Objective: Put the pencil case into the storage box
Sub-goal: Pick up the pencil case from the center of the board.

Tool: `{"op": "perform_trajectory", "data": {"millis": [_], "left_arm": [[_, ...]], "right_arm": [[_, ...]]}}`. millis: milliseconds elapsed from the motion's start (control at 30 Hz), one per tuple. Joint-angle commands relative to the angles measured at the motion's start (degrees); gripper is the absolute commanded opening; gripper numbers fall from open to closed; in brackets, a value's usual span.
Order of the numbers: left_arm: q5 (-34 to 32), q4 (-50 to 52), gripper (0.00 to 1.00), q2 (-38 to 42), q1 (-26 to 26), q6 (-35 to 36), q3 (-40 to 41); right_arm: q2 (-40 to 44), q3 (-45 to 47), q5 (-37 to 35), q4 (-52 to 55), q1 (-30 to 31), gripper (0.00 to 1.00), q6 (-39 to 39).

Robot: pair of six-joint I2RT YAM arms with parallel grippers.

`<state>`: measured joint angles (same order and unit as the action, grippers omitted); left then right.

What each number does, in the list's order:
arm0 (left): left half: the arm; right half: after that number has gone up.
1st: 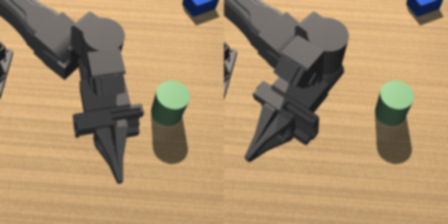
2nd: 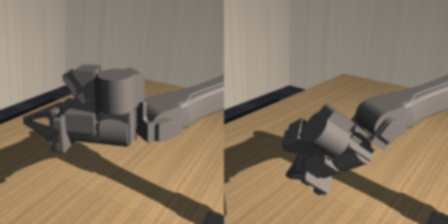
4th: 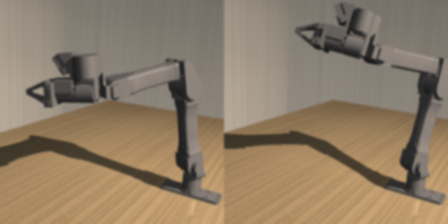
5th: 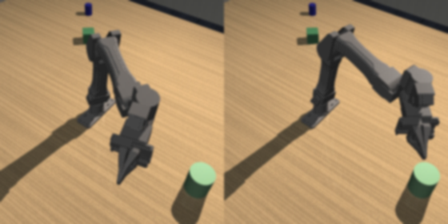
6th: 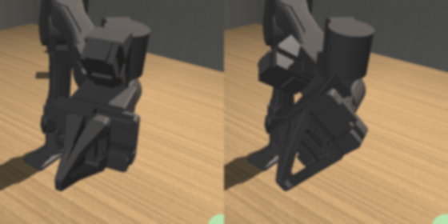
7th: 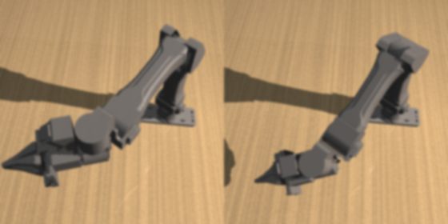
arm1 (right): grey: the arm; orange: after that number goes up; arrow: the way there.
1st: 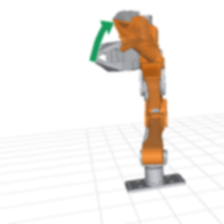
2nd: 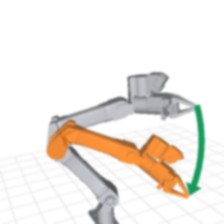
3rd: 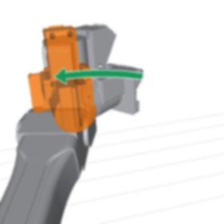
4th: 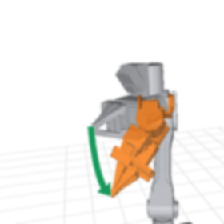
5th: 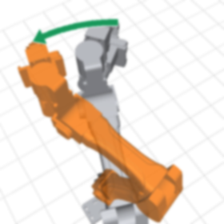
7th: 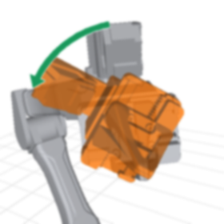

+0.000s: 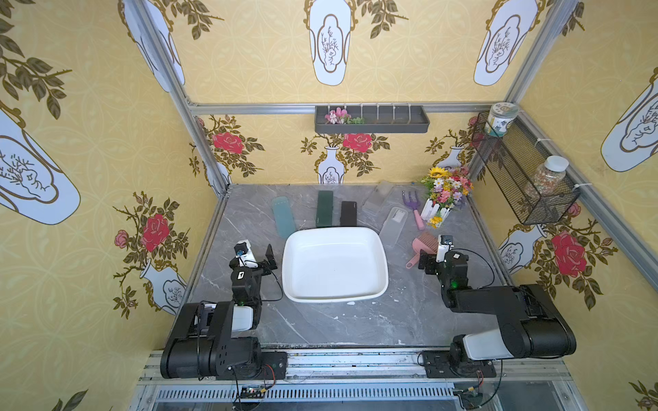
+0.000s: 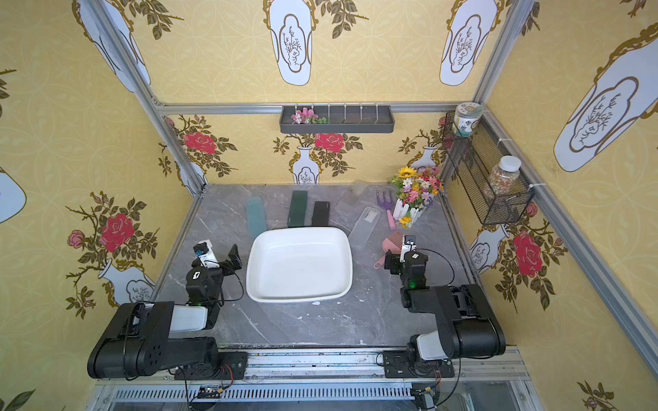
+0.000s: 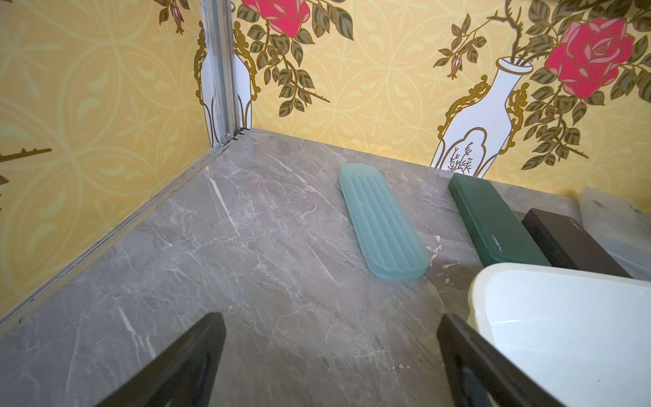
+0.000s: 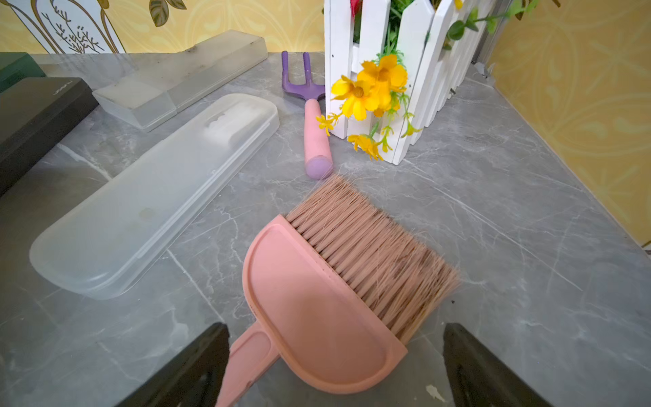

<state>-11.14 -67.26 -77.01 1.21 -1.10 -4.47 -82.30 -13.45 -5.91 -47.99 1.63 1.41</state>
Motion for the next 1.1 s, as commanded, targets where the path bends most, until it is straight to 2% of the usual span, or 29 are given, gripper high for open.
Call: {"op": "perform_trajectory", "data": {"millis": [0,400,633,700,733,800,900,967,1033,1067], "left_arm": [[0.3,-1.9,1.00,-0.1,0.0,0.1,0.1],[0.3,-1.8,1.00,-0.2,0.0,0.1,-0.1],[3.3,-0.4,1.00,0.1,1.9,-0.8,-0.7],[3.6,2.1,1.00,1.4,2.1,-0.7,-2.0],[1.9,8.0,1.00,4.5,2.2,-1.4,-4.1],[-1.8,22.7,1.00,10.9,2.2,-3.2,-9.1],[-2.4,22.5,1.00,16.6,1.8,-3.5,-9.1],[-2.4,24.6,1.00,17.5,1.5,-5.5,-11.2],[-2.7,31.3,1.00,16.8,0.9,-6.9,-15.7],[-2.7,33.8,1.00,16.1,0.1,-7.3,-17.7]], "right_arm": [[0.0,-0.1,0.3,-3.8,0.0,0.97,-0.3],[-0.2,-0.9,3.1,-2.5,-1.2,0.97,0.2],[-0.2,-0.9,4.2,-2.5,-1.7,0.97,0.3],[-0.1,-0.8,4.2,-2.5,-1.7,0.97,0.2],[0.2,-0.9,2.6,-2.4,-1.6,0.97,0.3],[3.0,-2.3,-1.0,2.6,-1.2,0.97,1.4],[8.5,-6.8,-5.3,14.9,-0.2,0.97,2.0],[10.2,-9.8,-7.3,19.6,1.7,0.97,0.9],[11.3,-14.3,-9.2,26.2,3.4,0.97,5.3],[11.3,-18.0,-7.1,30.6,3.4,0.97,7.6]]}}
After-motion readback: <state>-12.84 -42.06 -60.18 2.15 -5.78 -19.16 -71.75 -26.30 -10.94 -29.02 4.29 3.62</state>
